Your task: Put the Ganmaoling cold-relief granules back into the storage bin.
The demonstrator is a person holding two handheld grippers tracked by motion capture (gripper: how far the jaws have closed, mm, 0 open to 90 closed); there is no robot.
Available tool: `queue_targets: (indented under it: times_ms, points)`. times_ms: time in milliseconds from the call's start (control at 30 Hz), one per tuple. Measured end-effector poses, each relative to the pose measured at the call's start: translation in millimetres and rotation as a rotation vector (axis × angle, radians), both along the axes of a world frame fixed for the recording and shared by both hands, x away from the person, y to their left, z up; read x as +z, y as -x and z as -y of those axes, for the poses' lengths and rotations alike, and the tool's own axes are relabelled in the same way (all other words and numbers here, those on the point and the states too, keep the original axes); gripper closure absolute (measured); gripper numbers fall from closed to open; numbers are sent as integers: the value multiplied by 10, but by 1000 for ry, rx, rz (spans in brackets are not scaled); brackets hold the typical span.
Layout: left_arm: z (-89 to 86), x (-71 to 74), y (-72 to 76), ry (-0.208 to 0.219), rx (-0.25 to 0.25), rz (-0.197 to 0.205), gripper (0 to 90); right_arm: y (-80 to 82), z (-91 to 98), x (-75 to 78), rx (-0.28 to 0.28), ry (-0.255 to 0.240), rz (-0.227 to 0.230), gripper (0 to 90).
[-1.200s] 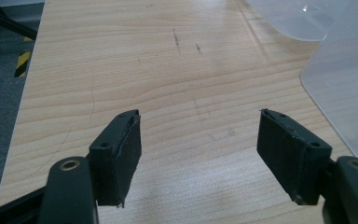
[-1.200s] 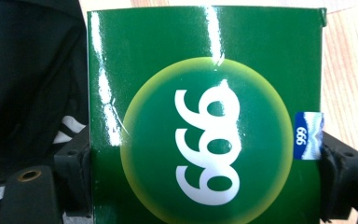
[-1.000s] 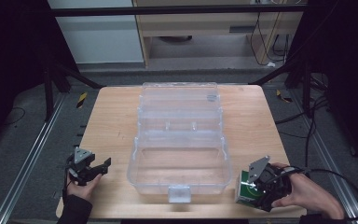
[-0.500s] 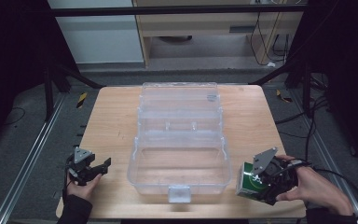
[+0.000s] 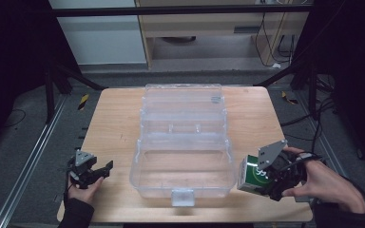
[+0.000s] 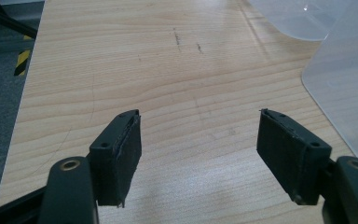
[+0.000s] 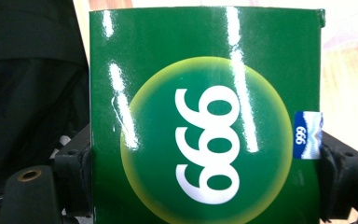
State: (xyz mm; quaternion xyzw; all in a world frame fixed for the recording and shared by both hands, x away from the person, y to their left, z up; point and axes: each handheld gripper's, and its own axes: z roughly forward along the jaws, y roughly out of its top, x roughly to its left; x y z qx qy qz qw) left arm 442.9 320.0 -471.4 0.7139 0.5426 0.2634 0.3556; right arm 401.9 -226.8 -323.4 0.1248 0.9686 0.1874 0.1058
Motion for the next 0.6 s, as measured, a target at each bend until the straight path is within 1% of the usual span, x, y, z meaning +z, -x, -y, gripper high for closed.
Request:
queue_targets:
  times_ms: [100, 233, 300, 333, 400, 533, 600]
  points:
    - [-1, 0, 0, 0, 0, -1, 300, -35, -53, 93, 6, -5, 15, 162]
    - [-1, 0, -1, 0, 0, -1, 300, -59, -107, 145, 15, -9, 25, 162]
    - [-2, 0, -1, 0, 0, -1, 300, -85, -155, 181, 23, -15, 25, 162]
    - [-3, 0, -1, 1, 0, -2, 300, -109, -201, 206, 29, -15, 33, 162]
    - [-3, 0, -2, 1, 0, -1, 300, -116, -219, 215, 27, -18, 37, 162]
    - [-4, 1, -2, 1, 2, -2, 300, -164, -328, 261, 50, -37, 45, 162]
    - [-7, 2, 0, 4, 2, -1, 300, -181, -375, 274, 55, -39, 51, 162]
